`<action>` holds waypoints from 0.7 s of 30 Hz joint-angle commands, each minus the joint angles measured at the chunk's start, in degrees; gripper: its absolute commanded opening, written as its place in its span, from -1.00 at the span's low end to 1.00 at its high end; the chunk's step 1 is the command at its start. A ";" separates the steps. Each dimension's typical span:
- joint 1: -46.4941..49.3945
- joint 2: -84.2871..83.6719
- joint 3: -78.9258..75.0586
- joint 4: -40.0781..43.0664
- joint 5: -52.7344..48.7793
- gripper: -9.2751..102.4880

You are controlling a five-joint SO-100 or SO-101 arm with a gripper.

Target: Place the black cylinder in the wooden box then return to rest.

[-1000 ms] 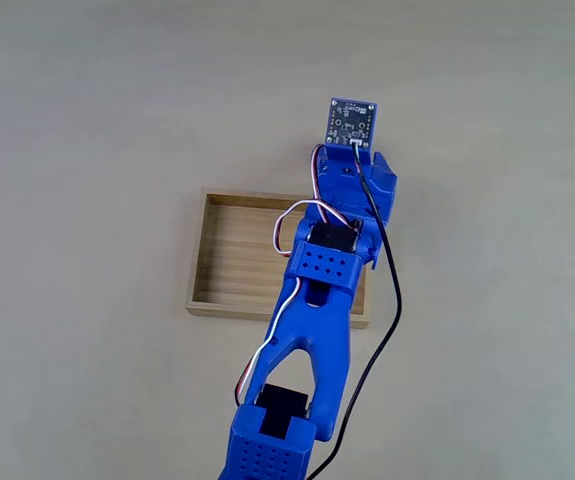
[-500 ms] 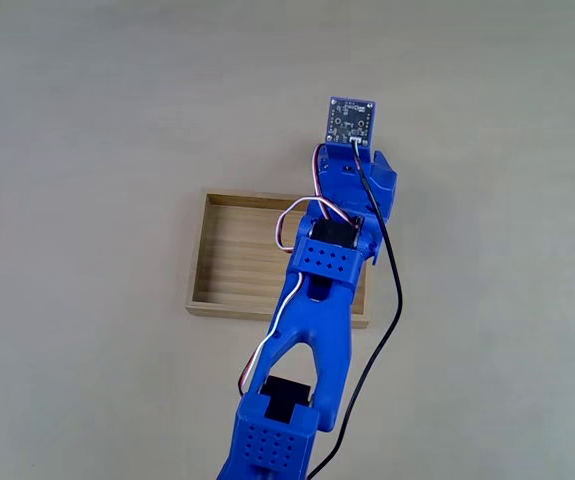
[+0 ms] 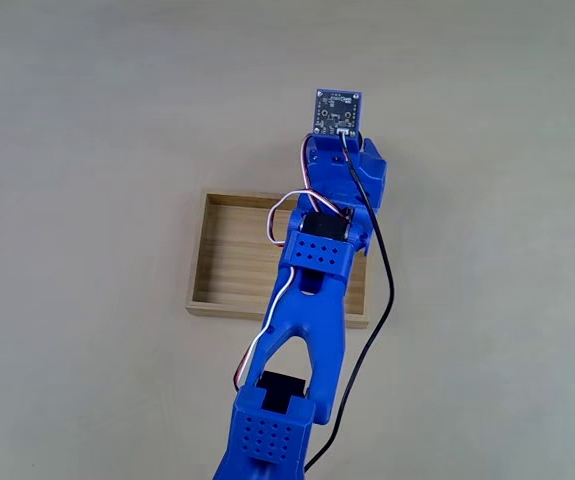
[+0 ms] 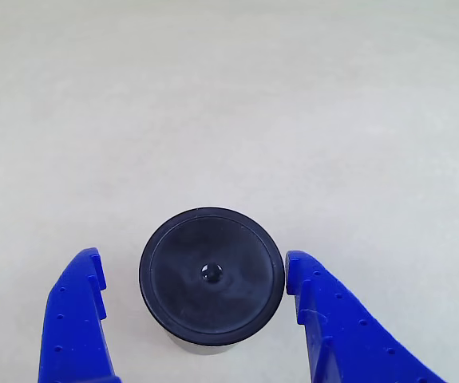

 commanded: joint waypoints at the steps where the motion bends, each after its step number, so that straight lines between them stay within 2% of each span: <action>1: -0.35 -2.20 -7.38 -2.11 0.44 -0.24; 21: 0.53 0.18 -10.02 -2.11 0.62 -0.29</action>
